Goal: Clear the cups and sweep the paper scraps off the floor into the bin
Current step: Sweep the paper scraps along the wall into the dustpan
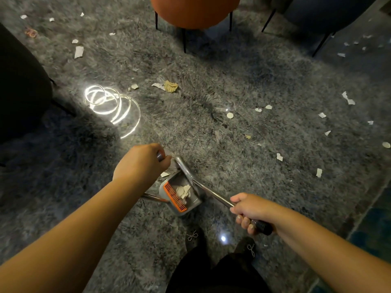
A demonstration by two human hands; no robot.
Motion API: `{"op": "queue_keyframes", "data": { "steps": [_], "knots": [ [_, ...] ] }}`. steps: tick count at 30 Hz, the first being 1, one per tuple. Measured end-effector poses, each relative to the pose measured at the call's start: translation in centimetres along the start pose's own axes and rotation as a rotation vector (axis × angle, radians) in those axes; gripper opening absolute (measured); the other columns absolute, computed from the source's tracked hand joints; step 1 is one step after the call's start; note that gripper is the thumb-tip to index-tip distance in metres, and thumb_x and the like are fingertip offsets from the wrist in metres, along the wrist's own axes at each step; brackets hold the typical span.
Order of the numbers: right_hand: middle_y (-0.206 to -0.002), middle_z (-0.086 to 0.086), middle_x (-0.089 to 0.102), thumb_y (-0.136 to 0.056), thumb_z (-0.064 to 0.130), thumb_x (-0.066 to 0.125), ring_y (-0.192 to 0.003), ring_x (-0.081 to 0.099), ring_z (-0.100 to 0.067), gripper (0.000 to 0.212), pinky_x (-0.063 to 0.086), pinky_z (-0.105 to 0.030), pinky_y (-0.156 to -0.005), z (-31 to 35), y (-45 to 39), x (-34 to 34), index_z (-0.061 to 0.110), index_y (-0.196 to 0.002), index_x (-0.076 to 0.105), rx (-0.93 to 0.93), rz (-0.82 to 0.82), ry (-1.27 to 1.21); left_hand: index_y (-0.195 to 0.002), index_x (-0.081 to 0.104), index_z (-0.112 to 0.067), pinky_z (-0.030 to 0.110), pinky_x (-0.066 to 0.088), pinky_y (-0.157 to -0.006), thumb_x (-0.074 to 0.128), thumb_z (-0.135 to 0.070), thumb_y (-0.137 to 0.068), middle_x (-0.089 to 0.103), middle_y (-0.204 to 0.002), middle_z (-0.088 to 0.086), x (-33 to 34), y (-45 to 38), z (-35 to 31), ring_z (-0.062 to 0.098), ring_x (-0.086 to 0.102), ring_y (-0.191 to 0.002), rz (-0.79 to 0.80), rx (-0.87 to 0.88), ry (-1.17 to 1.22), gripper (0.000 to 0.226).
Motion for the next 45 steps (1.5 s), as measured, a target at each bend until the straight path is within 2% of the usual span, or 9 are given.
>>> {"op": "queue_keyframes", "data": {
  "steps": [5, 15, 25, 28, 33, 37, 39, 41, 45],
  "knots": [
    [-0.062, -0.004, 0.041, -0.100, 0.008, 0.039, -0.030, 0.034, -0.004, 0.034, 0.028, -0.011, -0.033, 2.2, 0.8, 0.2, 0.028, -0.127, 0.037, -0.070, -0.053, 0.013, -0.087, 0.068, -0.021, 0.029, 0.048, -0.063, 0.064, -0.043, -0.090, 0.062, -0.071, -0.006, -1.2, 1.5, 2.5, 0.017, 0.059, -0.071, -0.019, -0.043, 0.023, 0.022],
    [-0.063, -0.006, 0.042, -0.099, 0.006, 0.039, -0.030, 0.033, -0.005, 0.038, 0.028, -0.011, -0.034, 7.1, -1.1, -0.3, 0.024, -0.133, 0.038, -0.132, -0.099, 0.067, -0.088, 0.067, -0.024, 0.032, 0.053, -0.071, 0.065, -0.041, -0.090, 0.067, -0.076, -0.005, -5.2, 5.1, 7.8, 0.015, 0.062, -0.075, -0.076, -0.211, 0.048, 0.018],
    [-0.061, -0.006, 0.039, -0.099, 0.004, 0.036, -0.029, 0.032, -0.004, 0.039, 0.025, -0.009, -0.037, 11.3, -4.1, -0.1, 0.023, -0.133, 0.037, -0.133, -0.097, 0.181, -0.085, 0.061, -0.031, 0.029, 0.044, -0.061, 0.062, -0.047, -0.091, 0.058, -0.068, -0.011, -5.5, 8.3, 13.4, 0.010, 0.053, -0.067, -0.120, -0.453, -0.001, 0.017],
    [-0.062, -0.006, 0.038, -0.099, 0.004, 0.037, -0.029, 0.032, -0.004, 0.036, 0.024, -0.010, -0.039, 12.7, -5.3, -0.4, 0.014, -0.133, 0.038, -0.138, -0.115, 0.247, -0.091, 0.063, -0.029, 0.028, 0.042, -0.059, 0.060, -0.047, -0.092, 0.054, -0.067, -0.012, -4.9, 7.9, 14.1, 0.009, 0.051, -0.066, -0.113, -0.494, -0.004, 0.019],
    [-0.062, -0.006, 0.039, -0.098, 0.005, 0.037, -0.038, 0.032, -0.007, 0.035, 0.023, -0.013, -0.042, 14.1, -7.3, 0.6, 0.010, -0.133, 0.037, -0.105, -0.102, 0.376, -0.096, 0.066, -0.025, 0.029, 0.046, -0.063, 0.059, -0.047, -0.093, 0.066, -0.082, -0.002, -4.8, 6.4, 14.7, 0.016, 0.057, -0.075, -0.098, -0.494, -0.050, 0.024],
    [-0.060, -0.004, 0.038, -0.098, 0.005, 0.035, -0.036, 0.031, -0.006, 0.035, 0.022, -0.012, -0.040, 13.9, -8.0, 3.0, 0.015, -0.130, 0.044, -0.043, -0.011, 0.462, -0.097, 0.065, -0.023, 0.036, 0.056, -0.069, 0.058, -0.047, -0.093, 0.067, -0.084, 0.001, -4.9, 5.5, 14.6, 0.021, 0.061, -0.078, -0.091, -0.503, -0.044, 0.026],
    [-0.059, -0.005, 0.038, -0.098, 0.004, 0.036, -0.038, 0.031, -0.007, 0.028, 0.023, -0.013, -0.039, 13.5, -7.6, 4.7, 0.019, -0.116, 0.050, -0.065, 0.049, 0.557, -0.096, 0.065, -0.022, 0.038, 0.057, -0.070, 0.057, -0.047, -0.093, 0.067, -0.084, 0.002, -4.9, 5.2, 14.3, 0.022, 0.062, -0.078, -0.081, -0.504, -0.052, 0.026],
    [-0.058, -0.006, 0.038, -0.098, 0.004, 0.037, -0.040, 0.031, -0.008, 0.018, 0.024, -0.014, -0.039, 12.5, -7.1, 6.6, 0.017, -0.108, 0.043, -0.082, 0.113, 0.636, -0.095, 0.065, -0.021, 0.039, 0.057, -0.069, 0.057, -0.047, -0.093, 0.066, -0.083, 0.002, -4.7, 5.1, 14.0, 0.022, 0.062, -0.077, -0.072, -0.497, -0.058, 0.027],
    [-0.058, -0.007, 0.041, -0.098, 0.005, 0.037, -0.039, 0.034, -0.009, 0.023, 0.027, -0.016, -0.037, 10.1, -5.9, 9.4, 0.010, -0.119, 0.044, -0.081, 0.218, 0.723, -0.096, 0.064, -0.022, 0.039, 0.058, -0.069, 0.056, -0.047, -0.093, 0.067, -0.084, 0.002, -4.3, 5.3, 13.4, 0.023, 0.063, -0.077, -0.070, -0.489, -0.061, 0.027]
  ]
}}
Point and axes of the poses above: each hand's wrist, its own y-axis away from the middle knuckle, its own x-axis out of the palm, z = x × y, the point moved 8 cm from there along -y, towards the middle knuckle
